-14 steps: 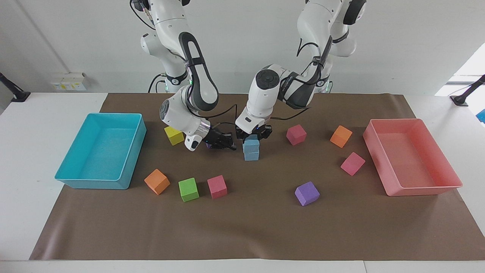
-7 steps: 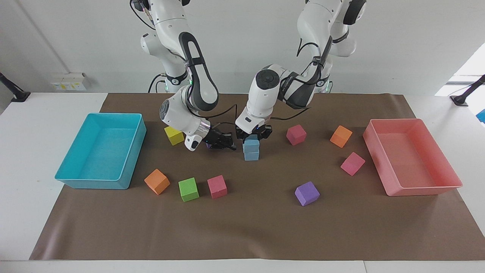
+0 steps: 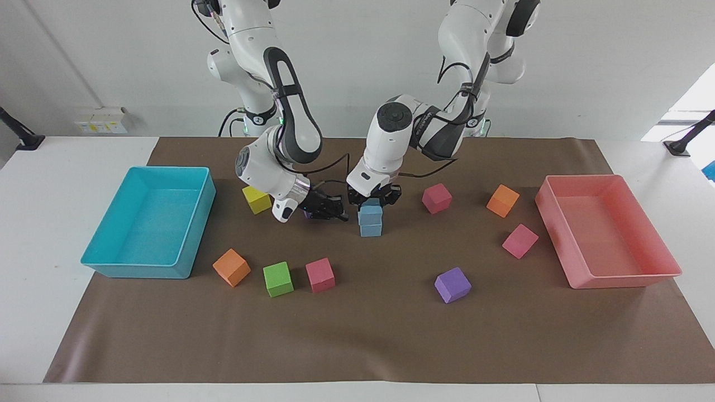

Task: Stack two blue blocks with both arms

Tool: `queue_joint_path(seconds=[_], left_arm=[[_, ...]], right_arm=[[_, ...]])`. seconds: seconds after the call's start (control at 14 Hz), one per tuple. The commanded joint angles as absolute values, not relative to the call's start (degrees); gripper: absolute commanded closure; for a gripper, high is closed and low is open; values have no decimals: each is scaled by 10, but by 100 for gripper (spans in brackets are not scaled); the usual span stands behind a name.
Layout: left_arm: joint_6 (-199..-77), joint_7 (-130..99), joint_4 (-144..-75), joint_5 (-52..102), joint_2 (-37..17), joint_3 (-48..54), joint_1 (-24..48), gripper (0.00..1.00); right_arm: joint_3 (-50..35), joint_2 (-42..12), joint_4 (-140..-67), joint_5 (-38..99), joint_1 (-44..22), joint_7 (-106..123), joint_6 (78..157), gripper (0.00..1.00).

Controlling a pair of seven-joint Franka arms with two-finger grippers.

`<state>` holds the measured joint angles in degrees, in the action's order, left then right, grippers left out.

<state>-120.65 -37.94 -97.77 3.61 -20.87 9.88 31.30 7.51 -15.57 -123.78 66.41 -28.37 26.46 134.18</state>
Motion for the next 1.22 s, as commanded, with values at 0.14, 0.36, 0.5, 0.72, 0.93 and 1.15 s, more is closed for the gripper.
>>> queue_joint_path(seconds=[0.14,0.36,0.5,0.72,0.93,1.15], left_arm=[[-1195,-371,-976,35,-204,92,318,38],[-1200,-371,-977,35,-204,92,318,0],[-1201,-371,-976,34,-204,92,319,0],[-1201,-374,-972,34,-204,91,324,0],[-1187,-371,-962,33,-178,91,319,0],[-1145,-370,-941,33,-145,87,317,0]], right_arm=[[72,-153,-1245,690,-279,298,1351,100],[72,-153,-1245,690,-279,298,1351,100],[72,-153,-1245,690,-279,299,1351,100],[72,-153,-1245,690,-279,298,1351,100],[72,-153,-1245,690,-279,298,1351,100],[72,-153,-1245,690,-279,301,1350,100]])
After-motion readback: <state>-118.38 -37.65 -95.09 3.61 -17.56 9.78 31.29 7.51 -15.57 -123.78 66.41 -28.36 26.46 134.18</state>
